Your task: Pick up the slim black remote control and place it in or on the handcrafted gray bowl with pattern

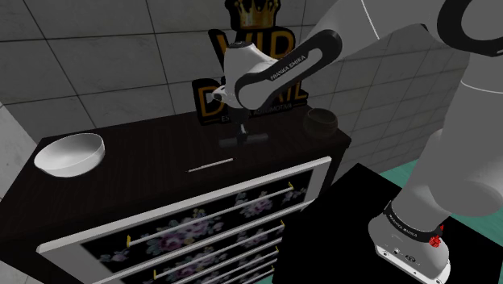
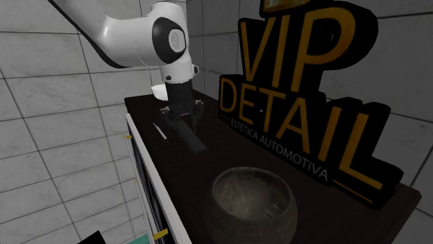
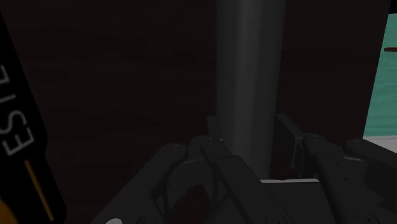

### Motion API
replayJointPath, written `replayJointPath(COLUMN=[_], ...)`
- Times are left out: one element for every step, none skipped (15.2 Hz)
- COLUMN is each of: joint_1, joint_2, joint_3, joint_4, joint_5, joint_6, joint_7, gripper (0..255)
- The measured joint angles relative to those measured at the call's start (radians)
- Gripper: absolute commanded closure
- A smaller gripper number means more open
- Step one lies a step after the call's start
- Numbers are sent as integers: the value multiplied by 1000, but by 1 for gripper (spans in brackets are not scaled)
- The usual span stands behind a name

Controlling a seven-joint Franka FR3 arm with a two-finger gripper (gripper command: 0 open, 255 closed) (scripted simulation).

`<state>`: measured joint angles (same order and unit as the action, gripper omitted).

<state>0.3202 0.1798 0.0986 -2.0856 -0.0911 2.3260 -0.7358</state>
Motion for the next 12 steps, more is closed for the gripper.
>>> replayJointPath(joint_1=[0, -1, -2, -2, -2, -1, -1, -2, -3, -3, -2, -2], joint_2=[-7, -15, -23, -29, -35, -42, -52, -58, -63, -70, -80, -84], joint_3=[0, 0, 0, 1, 2, 3, 3, 2, 2, 2, 4, 4], joint_4=[6, 9, 13, 23, 28, 32, 36, 41, 46, 49, 55, 62], joint_5=[2, 4, 6, 8, 9, 10, 12, 14, 15, 17, 18, 19], joint_6=[-12, -24, -36, -51, -63, -74, -87, -98, -108, -117, -133, -144], joint_7=[-2, -5, -8, -10, -10, -9, -11, -14, -16, -17, -17, -17], gripper=[255, 255, 255, 255, 255, 255, 255, 255, 255, 255, 255, 255])
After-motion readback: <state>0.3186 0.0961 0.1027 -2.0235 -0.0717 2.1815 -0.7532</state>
